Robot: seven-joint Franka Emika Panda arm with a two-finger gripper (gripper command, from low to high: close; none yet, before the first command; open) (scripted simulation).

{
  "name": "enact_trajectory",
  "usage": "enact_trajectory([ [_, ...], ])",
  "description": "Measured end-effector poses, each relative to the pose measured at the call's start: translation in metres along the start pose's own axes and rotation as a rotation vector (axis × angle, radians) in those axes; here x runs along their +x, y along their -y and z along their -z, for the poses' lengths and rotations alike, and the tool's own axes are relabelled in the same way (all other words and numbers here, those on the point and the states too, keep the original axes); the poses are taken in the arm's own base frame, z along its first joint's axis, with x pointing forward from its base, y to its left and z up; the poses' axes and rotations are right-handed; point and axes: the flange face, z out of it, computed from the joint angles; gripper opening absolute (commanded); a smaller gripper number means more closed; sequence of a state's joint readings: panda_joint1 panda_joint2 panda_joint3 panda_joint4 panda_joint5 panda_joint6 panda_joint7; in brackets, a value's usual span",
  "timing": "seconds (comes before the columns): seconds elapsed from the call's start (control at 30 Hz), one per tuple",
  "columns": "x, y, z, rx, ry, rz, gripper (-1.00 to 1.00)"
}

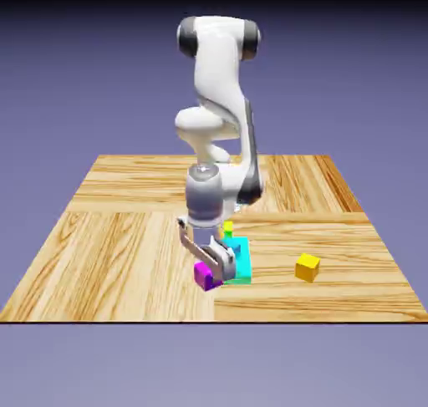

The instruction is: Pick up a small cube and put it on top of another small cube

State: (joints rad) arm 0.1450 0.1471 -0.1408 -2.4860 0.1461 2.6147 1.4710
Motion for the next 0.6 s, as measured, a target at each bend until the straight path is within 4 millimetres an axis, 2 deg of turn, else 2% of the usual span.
enact_trajectory([
  [0.17, -0.025, -0.038, 0.034, -0.002, 0.015, 0.278, -1.00],
  [0.43, -0.044, -0.106, 0.071, -0.017, -0.041, 0.704, -1.00],
  [0.47, -0.045, -0.109, 0.065, -0.020, -0.048, 0.726, -1.00],
  [0.6, -0.042, -0.108, 0.018, -0.020, -0.049, 0.726, -1.00],
])
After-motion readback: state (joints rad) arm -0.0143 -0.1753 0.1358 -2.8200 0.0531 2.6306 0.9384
